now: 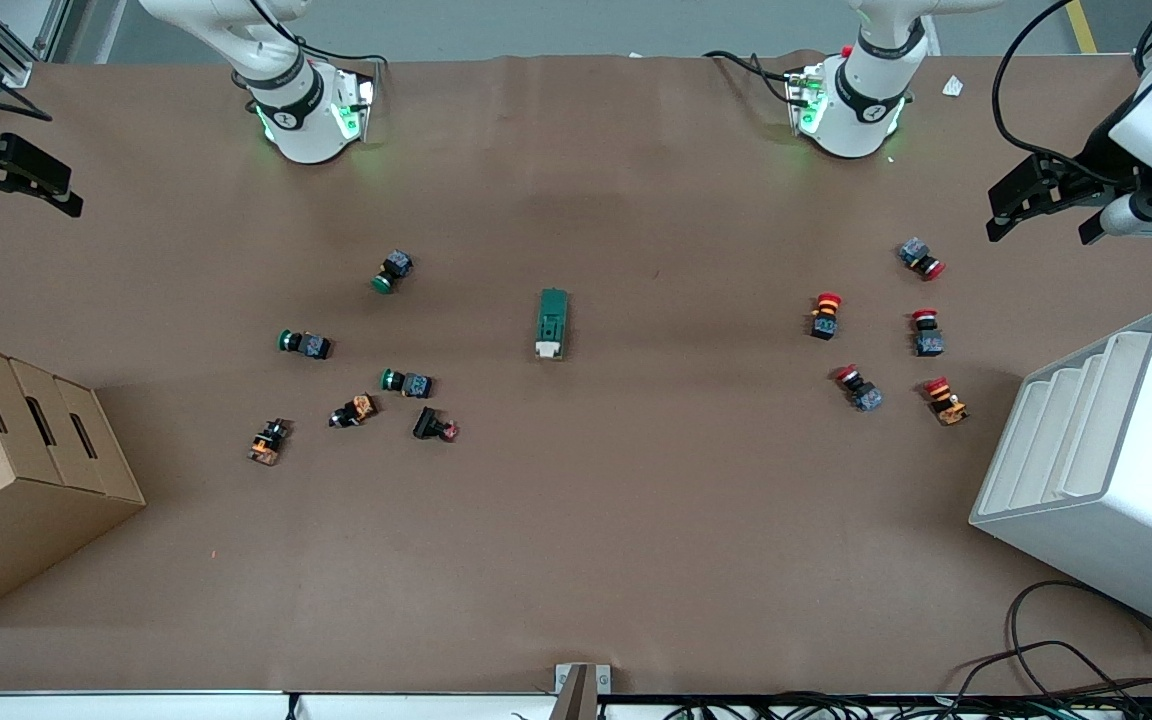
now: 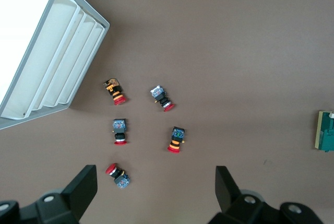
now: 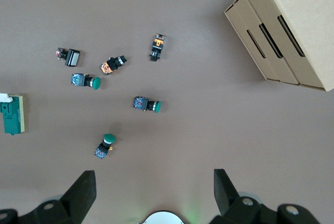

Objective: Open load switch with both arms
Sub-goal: 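Move the left gripper over the green load switch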

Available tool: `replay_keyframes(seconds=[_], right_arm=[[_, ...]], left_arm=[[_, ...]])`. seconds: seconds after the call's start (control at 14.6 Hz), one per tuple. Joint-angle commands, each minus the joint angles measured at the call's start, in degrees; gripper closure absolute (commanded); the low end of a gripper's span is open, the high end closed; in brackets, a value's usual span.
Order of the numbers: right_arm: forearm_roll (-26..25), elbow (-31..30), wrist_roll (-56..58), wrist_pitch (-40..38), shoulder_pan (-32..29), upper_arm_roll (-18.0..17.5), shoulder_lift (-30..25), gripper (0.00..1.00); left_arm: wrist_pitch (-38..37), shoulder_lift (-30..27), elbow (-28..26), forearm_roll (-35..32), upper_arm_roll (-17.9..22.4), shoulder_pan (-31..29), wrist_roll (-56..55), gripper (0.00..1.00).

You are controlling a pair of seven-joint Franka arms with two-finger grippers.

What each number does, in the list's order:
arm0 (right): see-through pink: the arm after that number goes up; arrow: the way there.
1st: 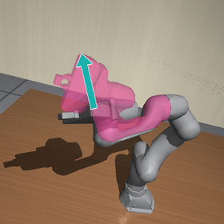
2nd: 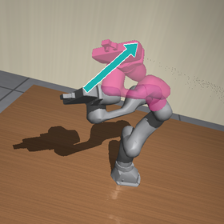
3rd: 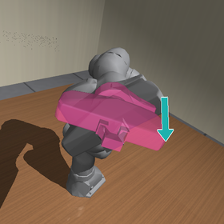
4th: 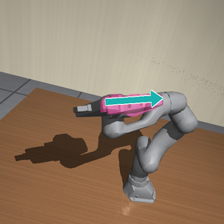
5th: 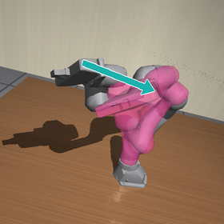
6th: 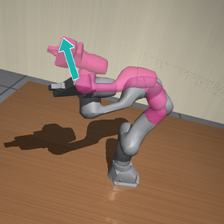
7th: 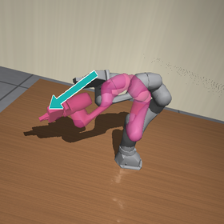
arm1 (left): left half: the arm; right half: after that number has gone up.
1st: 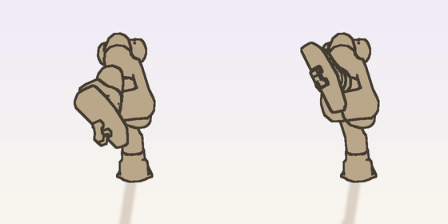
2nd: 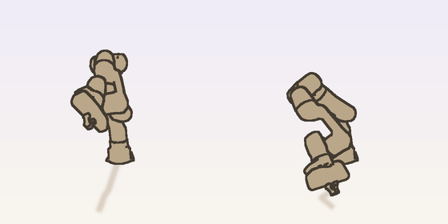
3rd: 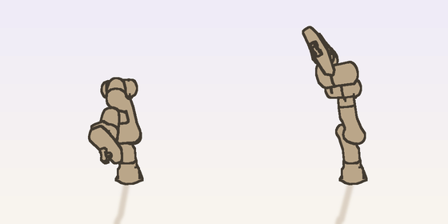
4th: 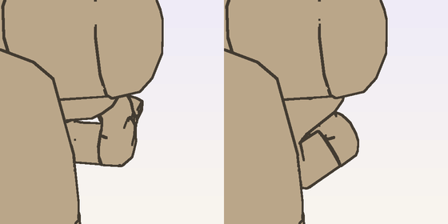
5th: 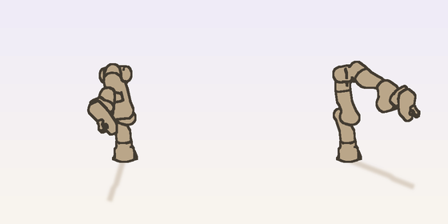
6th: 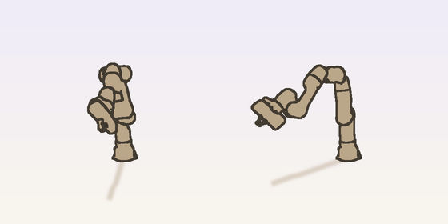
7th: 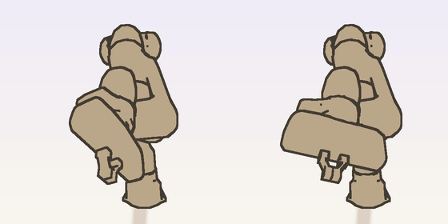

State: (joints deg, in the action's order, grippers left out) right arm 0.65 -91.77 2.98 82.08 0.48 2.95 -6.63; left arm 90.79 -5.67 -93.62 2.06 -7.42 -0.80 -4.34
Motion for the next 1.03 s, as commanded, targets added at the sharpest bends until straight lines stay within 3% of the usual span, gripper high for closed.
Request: replay_keyframes(seconds=[0.0,0.21,0.41,0.69,0.96], right_arm=[[-0.21,-0.78,0.36,0.71,-0.65,-0.23,-1.28,0.0],[-0.13,0.19,0.28,1.16,-0.74,-0.31,-1.02,0.0],[-0.13,1.16,-0.07,-0.33,1.7,-1.19,-1.19,0.0],[-1.0,1.51,0.19,1.58,2.51,-0.93,-0.41,0.0],[-0.83,1.69,0.1,5.71,1.37,-0.67,1.35,0.0]], left_arm=[[-1.31,0.39,1.25,-0.82,-0.22,0.09,0.12,0.0],[-1.31,0.57,1.43,-0.83,-0.66,0.35,-0.23,0.0],[-0.18,2.32,1.34,-2.92,-3.64,0.36,-0.32,0.0],[6.23,6.97,-0.06,-3.03,-12.33,0.36,-3.55,0.0],[19.74,11.98,-6.11,-3.29,-22.96,0.79,-22.67,0.0]])
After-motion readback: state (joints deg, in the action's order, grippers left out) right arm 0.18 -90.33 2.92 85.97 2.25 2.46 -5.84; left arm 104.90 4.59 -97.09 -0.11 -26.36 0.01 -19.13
